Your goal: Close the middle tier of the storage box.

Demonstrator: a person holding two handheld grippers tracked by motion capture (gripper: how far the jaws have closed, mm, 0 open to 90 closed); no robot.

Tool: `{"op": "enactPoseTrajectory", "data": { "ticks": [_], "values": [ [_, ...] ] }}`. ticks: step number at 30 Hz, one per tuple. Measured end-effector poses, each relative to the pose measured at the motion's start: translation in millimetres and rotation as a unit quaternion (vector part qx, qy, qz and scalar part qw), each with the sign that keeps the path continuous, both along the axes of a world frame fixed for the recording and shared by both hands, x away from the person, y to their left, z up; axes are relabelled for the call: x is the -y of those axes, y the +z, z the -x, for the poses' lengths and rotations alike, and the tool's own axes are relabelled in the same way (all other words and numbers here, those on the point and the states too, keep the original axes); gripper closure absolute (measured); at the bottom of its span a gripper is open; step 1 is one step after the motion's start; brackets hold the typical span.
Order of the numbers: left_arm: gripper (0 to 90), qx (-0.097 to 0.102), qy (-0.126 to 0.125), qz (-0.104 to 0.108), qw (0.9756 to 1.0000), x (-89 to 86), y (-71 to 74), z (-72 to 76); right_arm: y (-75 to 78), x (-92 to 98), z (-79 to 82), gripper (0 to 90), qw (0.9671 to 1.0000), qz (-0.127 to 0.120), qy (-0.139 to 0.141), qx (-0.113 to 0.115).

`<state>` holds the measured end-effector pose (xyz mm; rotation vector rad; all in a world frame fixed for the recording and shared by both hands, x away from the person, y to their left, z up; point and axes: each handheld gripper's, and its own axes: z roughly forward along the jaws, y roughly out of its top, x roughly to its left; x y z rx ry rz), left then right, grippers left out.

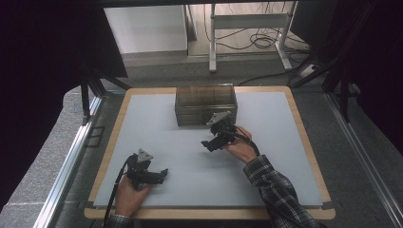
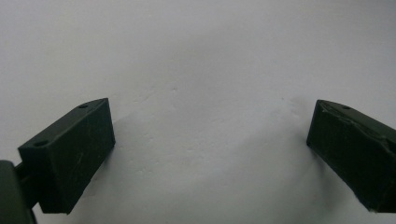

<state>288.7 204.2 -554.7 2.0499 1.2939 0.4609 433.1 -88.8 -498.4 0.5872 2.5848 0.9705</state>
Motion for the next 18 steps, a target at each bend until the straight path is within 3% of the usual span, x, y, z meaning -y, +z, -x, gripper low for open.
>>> {"op": "enactPoseTrajectory", "data": {
  "ticks": [18],
  "values": [
    [1.3, 0.0, 0.0, 0.0, 1.0, 0.0, 0.0, 0.0, -3.6, 9.5, 13.6, 4.6, 0.9999, 0.003, 0.011, 0.001]
  ]
}}
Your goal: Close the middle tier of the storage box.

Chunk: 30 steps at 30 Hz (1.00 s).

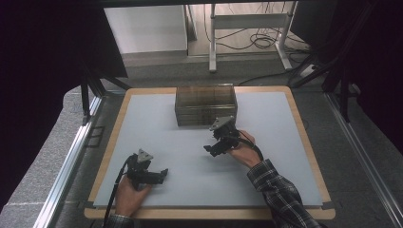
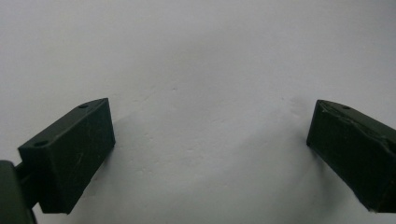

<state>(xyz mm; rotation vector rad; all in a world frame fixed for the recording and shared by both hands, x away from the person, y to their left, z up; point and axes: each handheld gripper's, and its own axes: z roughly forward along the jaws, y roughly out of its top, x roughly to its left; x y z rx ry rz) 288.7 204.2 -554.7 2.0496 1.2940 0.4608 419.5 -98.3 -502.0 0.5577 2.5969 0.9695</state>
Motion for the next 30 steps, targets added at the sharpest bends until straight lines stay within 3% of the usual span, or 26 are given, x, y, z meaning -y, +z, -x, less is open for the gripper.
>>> {"op": "enactPoseTrajectory", "data": {
  "ticks": [30],
  "values": [
    [1.3, 0.0, 0.0, 0.0, 1.0, 0.0, 0.0, 0.0, -1.6, 20.1, 19.5, 3.2, 1.0, -0.003, 0.003, -0.005]
  ]
}}
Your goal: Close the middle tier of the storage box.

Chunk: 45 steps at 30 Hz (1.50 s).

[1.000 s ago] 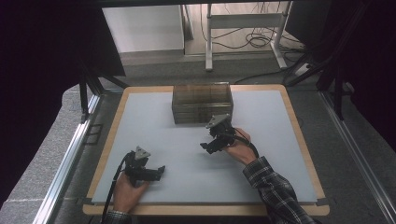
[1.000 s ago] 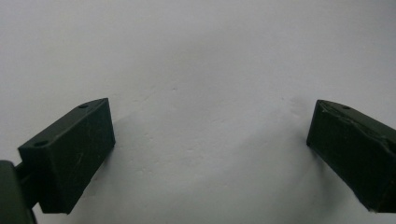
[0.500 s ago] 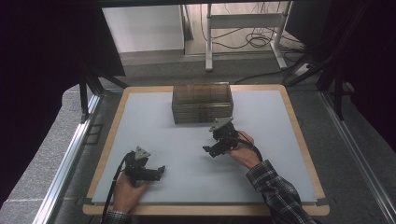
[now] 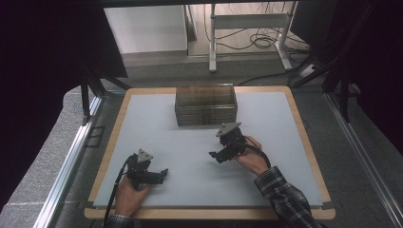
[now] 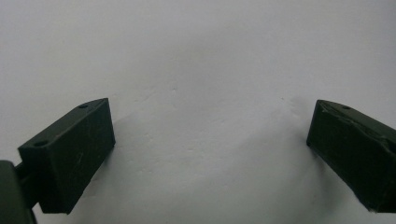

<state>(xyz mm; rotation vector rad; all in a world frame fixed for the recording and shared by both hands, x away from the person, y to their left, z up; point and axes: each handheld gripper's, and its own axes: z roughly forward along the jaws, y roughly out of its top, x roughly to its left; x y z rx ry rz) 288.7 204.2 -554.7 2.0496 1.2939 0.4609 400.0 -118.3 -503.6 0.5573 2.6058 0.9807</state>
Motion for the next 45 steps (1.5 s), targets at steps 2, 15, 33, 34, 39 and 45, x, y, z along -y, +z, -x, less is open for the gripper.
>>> {"op": "enactPoseTrajectory", "data": {
  "ticks": [2, 15, 33, 34, 39, 45],
  "values": [
    [1.3, 0.0, 0.0, 0.0, 1.0, 0.0, 0.0, 0.0, 0.7, 1.2, 1.5, 3.0, 1.0, -0.001, -0.002, -0.001],
    [1.3, 0.0, 0.0, 0.0, 1.0, 0.0, 0.0, 0.0, 1.6, 7.9, 8.7, 2.9, 1.0, 0.002, 0.001, 0.001],
    [1.2, 0.0, 0.0, 0.0, 1.0, 0.0, 0.0, -0.1, 2.5, 19.5, 20.6, 2.8, 1.0, 0.003, -0.002, 0.002],
    [1.2, 0.0, 0.0, 0.0, 1.0, 0.0, 0.0, -0.1, 2.5, 19.9, 21.4, 2.9, 1.0, 0.002, -0.002, 0.002],
    [1.2, 0.0, 0.0, 0.0, 1.0, 0.0, 0.0, -0.1, 2.1, 23.7, 25.4, 2.8, 1.0, 0.005, -0.002, 0.002],
    [1.2, 0.0, 0.0, 0.0, 1.0, 0.0, 0.0, -0.1, 3.3, 30.3, 31.2, 2.7, 1.0, 0.002, -0.004, 0.003]
  ]
}}
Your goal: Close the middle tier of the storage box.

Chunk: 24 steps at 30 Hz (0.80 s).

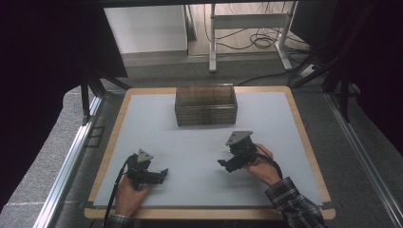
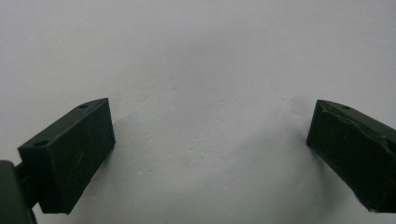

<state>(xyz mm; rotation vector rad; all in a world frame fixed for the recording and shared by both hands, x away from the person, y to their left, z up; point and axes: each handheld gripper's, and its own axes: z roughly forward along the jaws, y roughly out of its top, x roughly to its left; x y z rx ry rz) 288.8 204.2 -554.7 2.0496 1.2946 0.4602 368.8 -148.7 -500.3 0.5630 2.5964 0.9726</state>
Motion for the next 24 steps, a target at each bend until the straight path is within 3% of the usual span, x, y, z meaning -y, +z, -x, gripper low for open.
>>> {"op": "enactPoseTrajectory", "data": {
  "ticks": [24],
  "values": [
    [1.3, 0.0, 0.0, 0.0, 1.0, -0.1, 0.0, 0.0, -1.0, 22.7, 11.1, 0.4, 0.9998, -0.008, -0.019, -0.005]
  ]
}}
